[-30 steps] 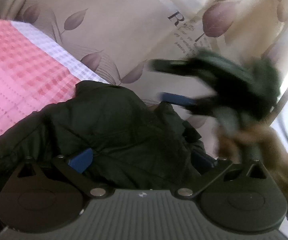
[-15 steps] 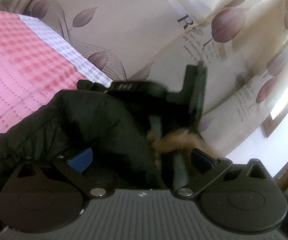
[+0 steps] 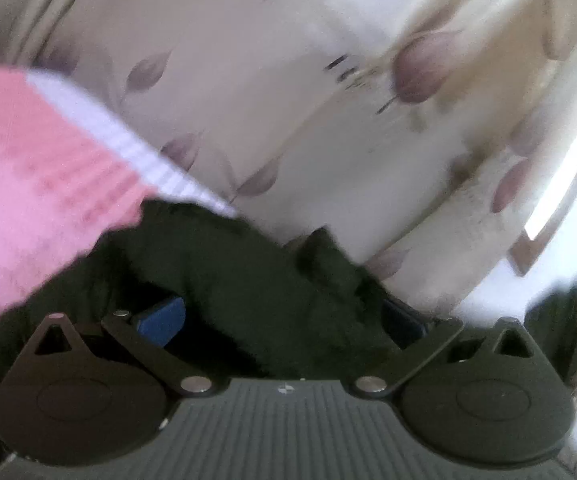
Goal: Fold large clothes
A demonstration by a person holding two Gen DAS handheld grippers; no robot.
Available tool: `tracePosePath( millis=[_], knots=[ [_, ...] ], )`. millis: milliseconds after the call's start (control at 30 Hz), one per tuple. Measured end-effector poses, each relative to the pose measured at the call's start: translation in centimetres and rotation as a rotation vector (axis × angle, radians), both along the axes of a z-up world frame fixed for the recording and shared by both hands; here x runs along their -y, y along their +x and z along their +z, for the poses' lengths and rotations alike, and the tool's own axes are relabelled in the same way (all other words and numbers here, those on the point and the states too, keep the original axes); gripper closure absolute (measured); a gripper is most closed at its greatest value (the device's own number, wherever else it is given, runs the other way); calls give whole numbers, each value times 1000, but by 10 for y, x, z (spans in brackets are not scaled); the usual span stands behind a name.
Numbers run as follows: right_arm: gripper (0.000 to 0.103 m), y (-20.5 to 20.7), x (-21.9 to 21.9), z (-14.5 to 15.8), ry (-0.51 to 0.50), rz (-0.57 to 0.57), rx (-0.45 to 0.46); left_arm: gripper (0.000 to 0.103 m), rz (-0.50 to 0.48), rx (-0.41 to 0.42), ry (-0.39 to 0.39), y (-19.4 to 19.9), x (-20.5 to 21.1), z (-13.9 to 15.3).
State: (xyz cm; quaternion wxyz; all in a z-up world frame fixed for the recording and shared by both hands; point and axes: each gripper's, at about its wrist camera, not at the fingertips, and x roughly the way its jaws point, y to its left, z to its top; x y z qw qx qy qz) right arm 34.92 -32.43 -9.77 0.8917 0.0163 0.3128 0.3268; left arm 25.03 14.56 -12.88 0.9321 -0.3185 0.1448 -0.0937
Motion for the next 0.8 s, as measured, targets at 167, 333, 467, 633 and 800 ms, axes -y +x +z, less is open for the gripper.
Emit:
tracePosePath(
  millis=[167, 333, 467, 633, 800],
  knots=[
    [73, -16, 56, -24, -106, -84, 33, 0, -5, 17, 193, 32, 34, 48],
    [73, -13, 85, -26, -77, -133, 52, 8, 16, -176, 223, 111, 33, 17],
    [73, -10, 100, -41, -89, -134, 36, 9, 78, -224, 191, 118, 18, -10],
    [73, 8, 111, -63, 0, -140, -57, 8, 56, -278, 307, 131, 25, -13],
    [73, 9, 108, -65, -24, -135, -38, 4, 47, -280, 330, 135, 26, -19]
  ],
)
